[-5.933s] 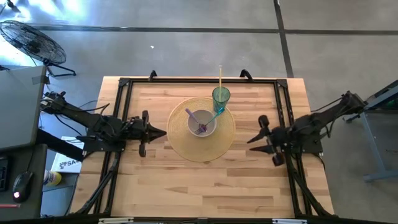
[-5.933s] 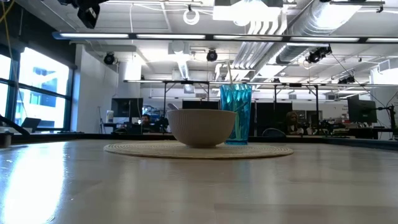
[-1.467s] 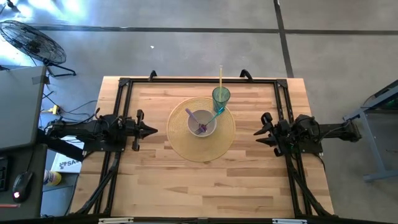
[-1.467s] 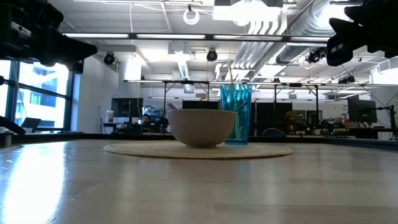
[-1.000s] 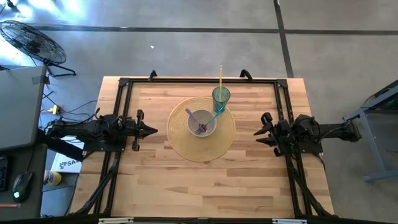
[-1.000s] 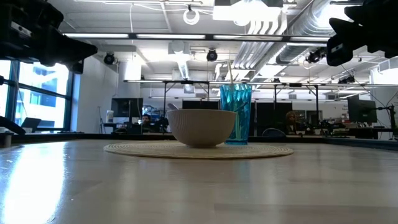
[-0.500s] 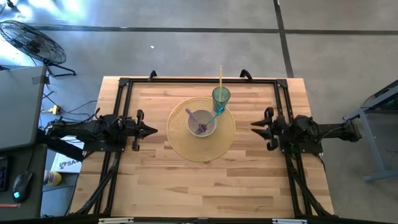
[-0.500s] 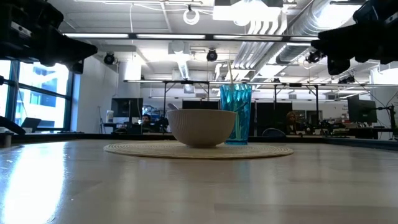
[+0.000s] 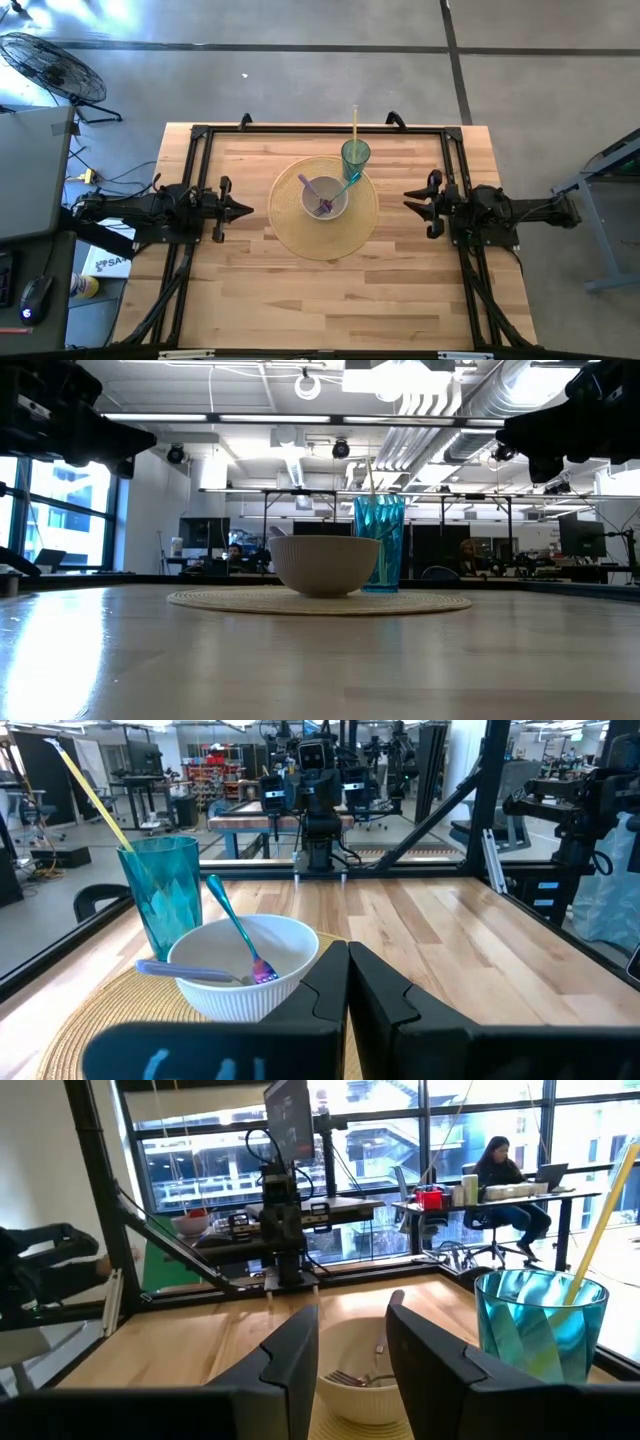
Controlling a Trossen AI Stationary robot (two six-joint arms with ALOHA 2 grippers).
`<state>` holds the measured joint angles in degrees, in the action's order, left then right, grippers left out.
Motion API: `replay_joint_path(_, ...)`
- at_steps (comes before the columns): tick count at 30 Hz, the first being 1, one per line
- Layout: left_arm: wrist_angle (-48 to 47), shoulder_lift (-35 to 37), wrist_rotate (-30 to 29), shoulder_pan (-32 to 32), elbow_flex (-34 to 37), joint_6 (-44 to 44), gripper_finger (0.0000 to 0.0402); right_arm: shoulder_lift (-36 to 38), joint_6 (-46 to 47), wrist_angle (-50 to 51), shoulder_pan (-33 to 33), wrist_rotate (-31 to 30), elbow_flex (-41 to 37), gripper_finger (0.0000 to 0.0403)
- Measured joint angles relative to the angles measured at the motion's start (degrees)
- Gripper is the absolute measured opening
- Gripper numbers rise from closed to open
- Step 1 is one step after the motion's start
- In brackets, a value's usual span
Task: Pick & Place Utensil
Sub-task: Return to Home Position
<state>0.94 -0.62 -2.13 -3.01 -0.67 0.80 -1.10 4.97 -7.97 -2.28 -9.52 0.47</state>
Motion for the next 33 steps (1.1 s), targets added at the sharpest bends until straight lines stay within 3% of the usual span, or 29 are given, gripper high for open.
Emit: replay_joint_path(33,0.0,-0.9,0.0,-0.8,0.0,0.0,0.0001,0.0,0.1,0.0,0.0,0.0,0.0,0.0114)
